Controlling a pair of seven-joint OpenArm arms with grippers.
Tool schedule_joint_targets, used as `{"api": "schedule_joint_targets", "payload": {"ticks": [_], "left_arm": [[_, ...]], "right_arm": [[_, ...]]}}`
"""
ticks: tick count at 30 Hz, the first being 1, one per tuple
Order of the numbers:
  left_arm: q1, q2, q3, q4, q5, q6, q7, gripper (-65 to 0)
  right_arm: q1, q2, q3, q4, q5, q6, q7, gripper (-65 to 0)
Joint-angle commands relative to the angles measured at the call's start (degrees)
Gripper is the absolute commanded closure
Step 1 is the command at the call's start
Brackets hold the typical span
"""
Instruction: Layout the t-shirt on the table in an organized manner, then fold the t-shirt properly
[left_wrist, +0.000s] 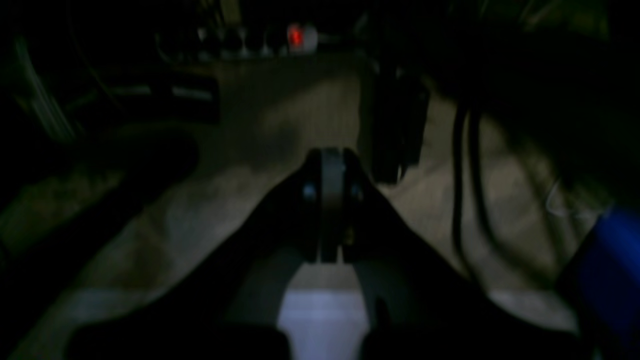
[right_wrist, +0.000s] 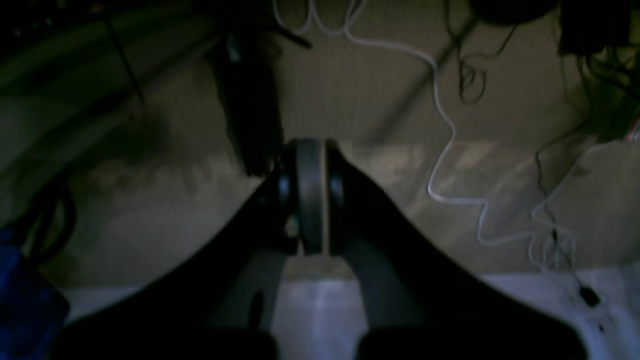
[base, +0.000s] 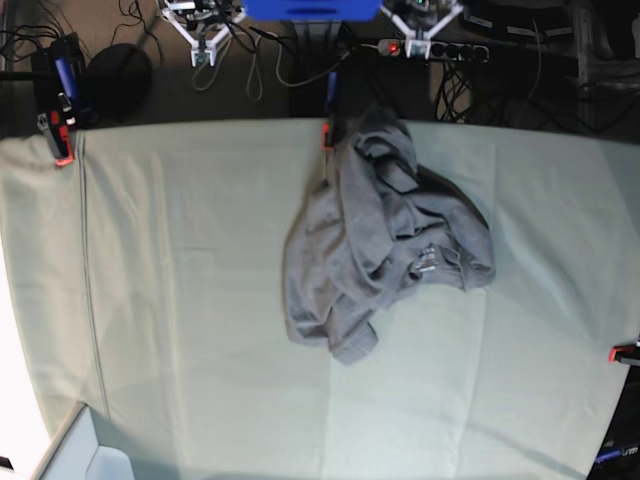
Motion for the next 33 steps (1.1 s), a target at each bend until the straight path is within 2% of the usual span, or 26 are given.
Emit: {"api": "schedule_joint_targets", "payload": {"ticks": [1, 4, 11, 16, 20, 25, 28, 33], "left_arm": [[2.2, -0.28, -0.01, 2.69, 0.01, 0.12, -0.49, 0.0], [9.32, -1.77, -0.01, 13.94, 0.01, 0.12, -0.4, 0.0], [29.8, -4.94, -0.01, 51.83, 0.01, 0.38, 0.12, 0.0], [38.15, -7.84, -0.19, 72.23, 0.01, 0.56, 0.12, 0.0], [40.53, -8.54, -2.21, 82.25, 0.01, 0.56, 0.21, 0.0], [40.17, -5.2, -7.31, 89.02, 0.01, 0.21, 0.21, -0.4], [37.45, -3.09, -8.27, 92.27, 0.01, 0.21, 0.21, -5.7], [30.77, -1.6, -8.27, 92.53, 0.01, 0.47, 0.21, -19.5]], "right_arm": [[-2.74, 0.68, 0.21, 3.18, -0.01, 0.97, 0.23, 0.0], [-10.3, 0.76, 0.21, 16.28, -0.01, 0.97, -0.03, 0.0], [-27.79, 2.17, 0.21, 46.44, -0.01, 0.97, -0.21, 0.0], [-35.26, 3.66, 0.21, 62.61, 0.08, 0.97, -0.21, 0.0], [-38.43, 4.46, 0.3, 74.57, 0.08, 0.97, -0.21, 0.0], [-38.96, 4.28, 1.09, 85.65, 0.08, 0.97, -0.3, 0.0], [-37.02, 3.75, 0.12, 91.18, 0.08, 0.97, -1.35, 0.0], [-30.34, 1.55, -3.04, 95.4, 0.08, 1.06, -11.37, 0.0]]}}
